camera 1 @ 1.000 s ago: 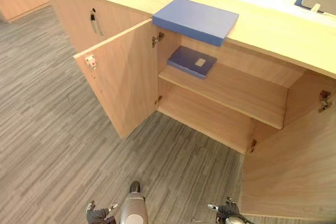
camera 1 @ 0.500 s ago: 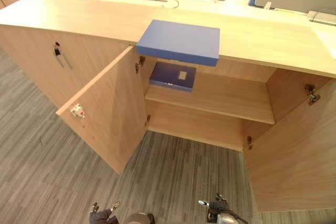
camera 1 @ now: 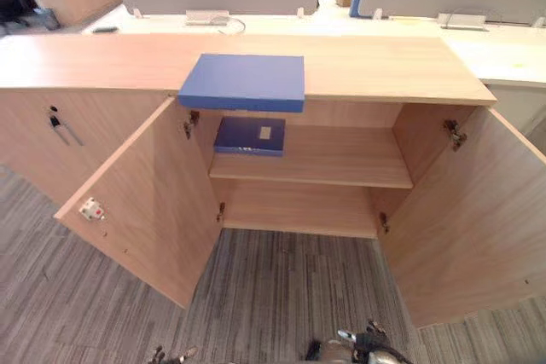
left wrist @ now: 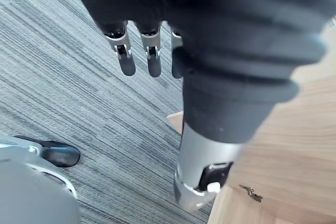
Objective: Walk over to the cabinet, pick up the folder, carry it to the office cabinet, place the folder inside the office cabinet, then close the office cabinet door
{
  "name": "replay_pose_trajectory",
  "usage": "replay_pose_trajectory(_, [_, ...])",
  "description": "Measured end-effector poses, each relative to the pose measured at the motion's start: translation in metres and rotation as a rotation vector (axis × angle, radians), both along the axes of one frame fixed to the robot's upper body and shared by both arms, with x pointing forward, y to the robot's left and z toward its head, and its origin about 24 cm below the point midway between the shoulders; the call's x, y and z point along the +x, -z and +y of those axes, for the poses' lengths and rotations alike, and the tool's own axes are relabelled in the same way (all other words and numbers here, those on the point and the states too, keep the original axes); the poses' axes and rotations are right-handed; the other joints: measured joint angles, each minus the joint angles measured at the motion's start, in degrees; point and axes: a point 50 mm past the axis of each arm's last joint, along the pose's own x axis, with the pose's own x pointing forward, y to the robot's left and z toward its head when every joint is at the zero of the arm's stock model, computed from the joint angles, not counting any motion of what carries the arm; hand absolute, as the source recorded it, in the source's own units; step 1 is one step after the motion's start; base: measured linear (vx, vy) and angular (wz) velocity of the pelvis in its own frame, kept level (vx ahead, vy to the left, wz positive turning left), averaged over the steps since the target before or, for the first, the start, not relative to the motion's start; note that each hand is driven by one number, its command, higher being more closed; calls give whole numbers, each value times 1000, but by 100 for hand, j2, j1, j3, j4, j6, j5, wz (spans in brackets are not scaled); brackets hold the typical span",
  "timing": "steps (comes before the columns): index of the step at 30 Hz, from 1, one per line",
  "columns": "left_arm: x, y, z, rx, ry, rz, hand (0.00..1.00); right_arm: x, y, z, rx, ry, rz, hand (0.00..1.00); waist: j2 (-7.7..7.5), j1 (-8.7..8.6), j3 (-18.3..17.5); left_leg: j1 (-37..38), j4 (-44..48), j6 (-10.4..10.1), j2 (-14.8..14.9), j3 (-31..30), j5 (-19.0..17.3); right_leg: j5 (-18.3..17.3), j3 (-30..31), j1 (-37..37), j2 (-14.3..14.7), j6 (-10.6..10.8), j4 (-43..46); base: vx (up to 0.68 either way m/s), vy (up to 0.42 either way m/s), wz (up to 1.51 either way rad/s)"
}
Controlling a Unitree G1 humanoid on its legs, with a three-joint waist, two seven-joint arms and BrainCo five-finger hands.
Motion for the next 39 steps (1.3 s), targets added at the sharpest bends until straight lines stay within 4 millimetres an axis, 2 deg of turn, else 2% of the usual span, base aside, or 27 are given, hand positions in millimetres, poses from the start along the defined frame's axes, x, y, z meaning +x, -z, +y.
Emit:
replay_pose_trajectory(1, [0,0,0,0,-8,0,0,0,0,0,1,0,0,0,-1,8,1,-11,-5,-21,73,-19,7,1,-49,35,80,-5,-70,95,-179,-2])
replay_pose_trajectory(3, [0,0,1,0,-4,-1,0,-7,2,0,1,8,14,0,-11,5,-15,36,-40,-204,314,-115,-14,-67,-261,220,347,-86,-272,111,-162,16])
replay_pose_trajectory(7, [6,-2,-2,-8,-21,-29,0,-12,2,2,5,12,13,0,17,5,-91,-71,271,-471,728,-325,-335,-301,-559,575,745,-152,-601,195,-150,29])
replay_pose_trajectory(9, [9,-3,-1,-4,-27,-45,0,-14,2,3,8,14,18,0,34,21,-137,-449,1191,-738,983,-351,-785,-286,-689,807,955,-225,-824,312,-134,24])
replay_pose_trajectory(10, [12,-5,1,1,-31,-59,0,-14,3,4,10,15,18,0,26,41,-124,-746,1883,-793,1092,-341,-997,-283,-730,941,1036,-229,-921,304,-78,12])
replay_pose_trajectory(11, [16,-7,2,5,-40,-78,0,-14,3,5,12,15,19,0,19,84,-113,-1121,2953,-835,1227,-322,-1149,-266,-708,1179,1132,-294,-1132,225,-49,1])
replay_pose_trajectory(12, [17,-8,2,6,-41,-86,0,-14,2,5,10,12,16,0,33,92,-105,-1324,3547,-840,1294,-318,-1204,-267,-698,1323,1172,-320,-1239,284,-44,-12])
replay_pose_trajectory(13, [19,-9,2,7,-47,-96,0,-12,2,6,9,5,10,0,37,141,-73,-1686,4587,-716,1437,-206,-1267,-279,-637,1598,1220,-339,-1380,292,-5,-18])
replay_pose_trajectory(15, [24,-11,4,13,-48,-118,0,-7,1,8,12,-2,-2,0,20,243,-50,-2203,5424,-540,1563,40,-1355,-283,-426,1968,1166,-335,-1567,331,65,-34])
replay_pose_trajectory(16, [26,-12,4,17,-46,-127,0,-6,0,8,13,-3,-5,0,14,262,-45,-2381,5464,-507,1571,85,-1364,-284,-372,2029,1119,-333,-1592,293,144,-44])
replay_pose_trajectory(17, [32,-14,4,16,-38,-142,0,-1,-1,8,12,-6,-16,0,17,325,20,-2673,5312,-434,1583,167,-1411,-288,-253,2125,991,-325,-1588,323,256,-60])
replay_pose_trajectory(18, [36,-15,4,18,-24,-155,0,0,-1,7,10,-7,-20,0,21,366,82,-2893,4367,-315,1584,312,-1159,-398,-108,2194,722,-82,-1427,387,369,-64])
replay_pose_trajectory(19, [34,-14,-1,7,-18,-153,0,2,-3,3,-4,-6,-33,0,204,380,66,-2892,3472,-312,1600,271,-289,-565,-2,2233,688,202,-1279,404,426,-45])
replay_pose_trajectory(20, [39,-16,5,16,-16,-169,0,0,-2,9,14,-6,-27,0,39,391,111,-2794,3521,-215,1380,356,-348,-664,61,2229,415,335,-1200,342,378,-4])
replay_pose_trajectory(21, [45,-18,5,17,-5,-184,0,0,-2,13,24,-5,-28,0,-34,352,96,-2752,3310,-182,1184,355,-350,-668,195,2138,331,333,-1272,267,326,18])
replay_pose_trajectory(23, [51,-18,-1,-2,18,-195,0,3,-2,13,24,-6,-35,0,-58,351,111,-2578,2981,-86,925,372,-282,-513,352,2120,331,203,-1580,82,188,22])
replay_pose_trajectory(24, [50,-17,-3,-10,24,-190,0,3,-3,12,21,-7,-36,0,-87,341,90,-2347,2706,-41,738,438,-199,-331,333,2153,226,257,-1654,-9,102,2])
replay_pose_trajectory(25, [46,-15,-3,-14,28,-176,0,3,-2,12,20,-8,-34,0,-90,344,17,-2166,2384,-24,609,515,-67,-212,433,2150,118,419,-1677,50,115,-11])
replay_pose_trajectory(26, [43,-14,-4,-19,35,-164,0,3,-2,12,22,-12,-35,0,-101,326,-56,-1935,1875,-10,469,627,167,-75,520,2122,21,451,-1704,90,89,-24])
replay_pose_trajectory(29, [40,-10,-14,-69,92,-152,0,0,-1,7,19,-35,-15,0,-30,186,-183,-1484,370,-20,214,638,948,230,643,1832,-46,551,-1760,43,29,-16])
replay_pose_trajectory(32, [45,-11,-16,-105,135,-175,0,-4,1,3,-7,-90,15,0,-24,103,-201,-1364,-219,16,108,641,1283,251,644,1705,-61,559,-1841,-11,44,-6])
replay_pose_trajectory(34, [47,-12,-17,-127,157,-191,0,-9,3,1,-4,-103,39,0,-36,41,-196,-1273,-376,39,31,644,1361,254,640,1725,-80,557,-1862,-36,50,-2])
replay_pose_trajectory(36, [60,-23,-23,-150,224,-268,0,-8,3,2,4,-131,42,0,-30,10,-196,-1272,-380,39,-42,663,1360,254,636,1719,-153,552,-1899,-60,46,-9])
replay_pose_trajectory(38, [76,-41,-30,-158,295,-385,0,0,1,5,3,-200,32,0,-12,0,-187,-1288,-410,8,-85,678,1321,219,625,1685,-198,527,-1944,-92,36,-17])
replay_pose_trajectory(39, [88,-60,-34,-153,359,-485,0,6,0,7,1,-236,18,0,-28,1,-202,-1347,-411,21,-151,662,1300,77,623,1600,-257,489,-1940,-119,18,-20])
